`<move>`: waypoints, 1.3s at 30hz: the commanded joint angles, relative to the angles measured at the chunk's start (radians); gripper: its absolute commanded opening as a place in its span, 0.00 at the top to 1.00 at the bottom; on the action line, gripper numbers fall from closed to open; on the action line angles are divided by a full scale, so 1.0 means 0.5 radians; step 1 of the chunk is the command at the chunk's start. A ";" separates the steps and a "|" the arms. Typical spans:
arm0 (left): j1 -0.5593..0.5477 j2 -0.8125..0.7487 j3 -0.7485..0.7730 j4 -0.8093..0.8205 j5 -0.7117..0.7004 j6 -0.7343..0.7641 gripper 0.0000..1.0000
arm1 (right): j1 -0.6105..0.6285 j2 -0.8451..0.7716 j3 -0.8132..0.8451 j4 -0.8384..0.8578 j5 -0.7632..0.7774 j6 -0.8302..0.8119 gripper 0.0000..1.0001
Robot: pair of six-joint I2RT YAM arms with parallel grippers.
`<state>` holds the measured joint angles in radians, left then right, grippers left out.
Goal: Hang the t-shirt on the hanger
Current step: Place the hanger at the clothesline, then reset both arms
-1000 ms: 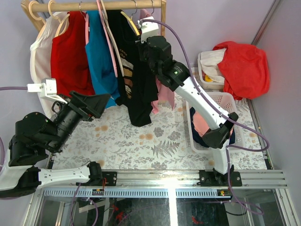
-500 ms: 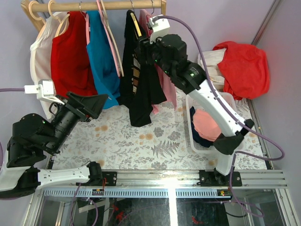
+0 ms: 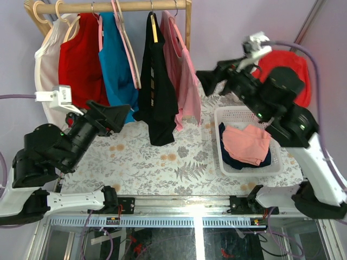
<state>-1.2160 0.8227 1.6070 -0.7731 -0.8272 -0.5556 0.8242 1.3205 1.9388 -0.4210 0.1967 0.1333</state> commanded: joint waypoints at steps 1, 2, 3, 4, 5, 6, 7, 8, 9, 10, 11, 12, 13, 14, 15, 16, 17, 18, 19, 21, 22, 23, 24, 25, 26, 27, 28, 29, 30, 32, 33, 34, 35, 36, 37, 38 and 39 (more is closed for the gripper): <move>0.003 0.129 0.019 0.002 -0.046 0.084 0.31 | -0.010 -0.314 -0.226 -0.108 0.028 0.019 0.16; 0.003 0.150 0.007 0.020 -0.041 0.093 0.30 | -0.010 -0.379 -0.278 -0.158 0.041 0.019 0.14; 0.004 0.166 -0.014 0.038 -0.035 0.100 0.30 | -0.012 -0.438 -0.337 -0.209 0.059 0.024 0.13; 0.004 0.177 -0.047 0.054 -0.030 0.102 0.29 | -0.010 -0.505 -0.406 -0.260 0.075 0.038 0.12; 0.003 0.182 -0.084 0.074 -0.023 0.106 0.29 | -0.010 -0.579 -0.485 -0.295 0.086 0.057 0.09; 0.003 0.184 -0.128 0.096 -0.017 0.107 0.29 | -0.010 -0.646 -0.584 -0.331 0.093 0.078 0.05; 0.003 0.184 -0.193 0.116 -0.006 0.099 0.28 | -0.012 -0.727 -0.692 -0.345 0.101 0.113 0.04; 0.003 0.186 -0.247 0.135 0.012 0.087 0.28 | -0.012 -0.802 -0.810 -0.355 0.100 0.146 0.04; 0.005 0.189 -0.290 0.146 0.028 0.070 0.27 | -0.010 -0.874 -0.925 -0.366 0.101 0.187 0.04; 0.004 0.193 -0.336 0.147 0.036 0.041 0.27 | -0.010 -0.944 -1.041 -0.372 0.098 0.233 0.04; 0.005 0.195 -0.382 0.150 0.048 0.014 0.27 | -0.010 -1.007 -1.164 -0.370 0.087 0.276 0.03; 0.002 0.193 -0.435 0.165 0.068 -0.013 0.26 | -0.010 -1.067 -1.272 -0.370 0.074 0.328 0.03; 0.005 0.190 -0.490 0.179 0.087 -0.045 0.26 | -0.010 -1.119 -1.389 -0.370 0.065 0.355 0.03; 0.002 0.183 -0.545 0.189 0.107 -0.076 0.18 | -0.010 -1.163 -1.495 -0.371 0.056 0.415 0.03; 0.003 0.175 -0.600 0.204 0.127 -0.106 0.12 | -0.010 -1.204 -1.591 -0.372 0.036 0.456 0.03; 0.005 0.168 -0.651 0.223 0.145 -0.130 0.06 | -0.010 -1.249 -1.682 -0.375 0.023 0.494 0.03; 0.004 0.163 -0.708 0.241 0.157 -0.159 0.03 | -0.011 -1.270 -1.758 -0.372 0.008 0.537 0.02; 0.005 0.160 -0.755 0.247 0.164 -0.194 0.00 | -0.012 -1.304 -1.841 -0.366 -0.001 0.583 0.02; 0.004 0.157 -0.803 0.247 0.168 -0.230 0.00 | -0.011 -1.339 -1.915 -0.359 -0.008 0.627 0.02; 0.003 0.146 -0.908 0.274 0.177 -0.283 0.00 | -0.012 -1.387 -2.062 -0.326 -0.062 0.686 0.01; 0.003 0.137 -0.961 0.289 0.182 -0.301 0.00 | -0.010 -1.399 -2.112 -0.318 -0.085 0.704 0.00; 0.004 0.127 -1.009 0.303 0.187 -0.321 0.00 | -0.010 -1.403 -2.151 -0.317 -0.093 0.721 0.00; 0.005 0.115 -1.052 0.306 0.187 -0.352 0.00 | -0.012 -1.403 -2.179 -0.322 -0.105 0.729 0.00; 0.004 0.093 -1.101 0.312 0.187 -0.394 0.00 | -0.013 -1.399 -2.199 -0.329 -0.120 0.739 0.01; 0.003 0.065 -1.155 0.318 0.189 -0.433 0.00 | -0.011 -1.400 -2.218 -0.336 -0.132 0.751 0.01; 0.003 0.032 -1.220 0.330 0.196 -0.472 0.00 | -0.010 -1.403 -2.236 -0.340 -0.154 0.769 0.01; 0.003 -0.014 -1.282 0.348 0.212 -0.507 0.00 | -0.010 -1.412 -2.257 -0.334 -0.195 0.783 0.01; 0.004 -0.059 -1.371 0.377 0.239 -0.525 0.00 | -0.010 -1.433 -2.282 -0.325 -0.233 0.797 0.01; 0.002 -0.110 -1.437 0.409 0.262 -0.540 0.00 | -0.012 -1.462 -2.309 -0.312 -0.254 0.814 0.01; 0.002 -0.205 -1.535 0.423 0.278 -0.603 0.00 | -0.010 -1.542 -2.385 -0.296 -0.274 0.853 0.01; 0.005 -0.252 -1.572 0.415 0.273 -0.629 0.00 | -0.010 -1.587 -2.414 -0.304 -0.268 0.865 0.01; 0.003 -0.298 -1.601 0.401 0.261 -0.662 0.00 | -0.010 -1.646 -2.444 -0.325 -0.253 0.880 0.01; 0.004 -0.348 -1.635 0.387 0.250 -0.692 0.00 | -0.011 -1.693 -2.463 -0.353 -0.215 0.898 0.01; 0.003 -0.410 -1.668 0.384 0.242 -0.717 0.00 | -0.011 -1.744 -2.482 -0.370 -0.185 0.927 0.01; 0.002 -0.450 -1.697 0.383 0.230 -0.743 0.00 | -0.010 -1.796 -2.502 -0.360 -0.185 0.943 0.01; 0.004 -0.480 -1.722 0.375 0.219 -0.772 0.01 | -0.012 -1.846 -2.517 -0.349 -0.189 0.974 0.01; 0.006 -0.501 -1.736 0.360 0.209 -0.801 0.00 | -0.010 -1.884 -2.520 -0.348 -0.172 1.002 0.01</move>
<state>-1.2160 0.6296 0.7727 -0.6415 -0.6918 -0.8654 0.8234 0.4530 0.6868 -0.6189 0.0963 0.5678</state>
